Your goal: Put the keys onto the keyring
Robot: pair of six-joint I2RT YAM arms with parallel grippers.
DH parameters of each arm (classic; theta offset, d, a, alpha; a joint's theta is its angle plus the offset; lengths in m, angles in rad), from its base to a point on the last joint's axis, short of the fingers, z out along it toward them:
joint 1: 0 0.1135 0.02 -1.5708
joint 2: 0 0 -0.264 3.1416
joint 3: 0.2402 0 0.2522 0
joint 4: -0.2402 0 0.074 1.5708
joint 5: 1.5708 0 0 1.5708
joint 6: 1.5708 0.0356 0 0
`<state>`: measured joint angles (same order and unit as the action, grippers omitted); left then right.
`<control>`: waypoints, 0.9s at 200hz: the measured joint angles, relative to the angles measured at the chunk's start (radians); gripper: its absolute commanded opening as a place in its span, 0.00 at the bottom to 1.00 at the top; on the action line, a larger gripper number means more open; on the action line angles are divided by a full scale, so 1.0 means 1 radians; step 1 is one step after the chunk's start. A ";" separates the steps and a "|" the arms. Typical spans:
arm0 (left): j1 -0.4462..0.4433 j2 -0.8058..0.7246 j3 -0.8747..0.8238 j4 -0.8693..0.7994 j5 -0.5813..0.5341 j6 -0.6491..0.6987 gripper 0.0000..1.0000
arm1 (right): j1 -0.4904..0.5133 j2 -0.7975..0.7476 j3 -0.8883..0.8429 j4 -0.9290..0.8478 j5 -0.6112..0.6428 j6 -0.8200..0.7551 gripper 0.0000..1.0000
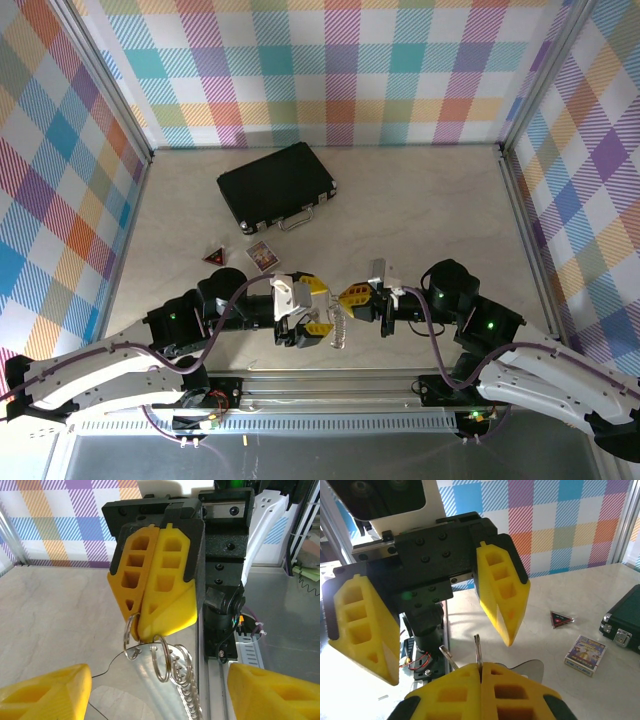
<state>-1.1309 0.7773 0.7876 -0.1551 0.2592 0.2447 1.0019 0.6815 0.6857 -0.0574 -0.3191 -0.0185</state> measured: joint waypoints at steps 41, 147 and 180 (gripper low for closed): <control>0.000 0.000 0.000 0.005 0.012 -0.012 0.69 | 0.000 0.000 -0.006 0.011 0.029 0.004 0.00; 0.000 -0.048 -0.021 0.069 -0.014 -0.020 0.56 | 0.000 -0.050 -0.042 0.057 0.019 0.007 0.00; 0.000 -0.042 -0.021 0.134 0.015 -0.026 0.50 | 0.000 -0.068 -0.083 0.136 -0.020 0.028 0.00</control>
<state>-1.1309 0.7353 0.7662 -0.0216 0.2741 0.2184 1.0019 0.6132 0.6025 0.0784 -0.3389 0.0097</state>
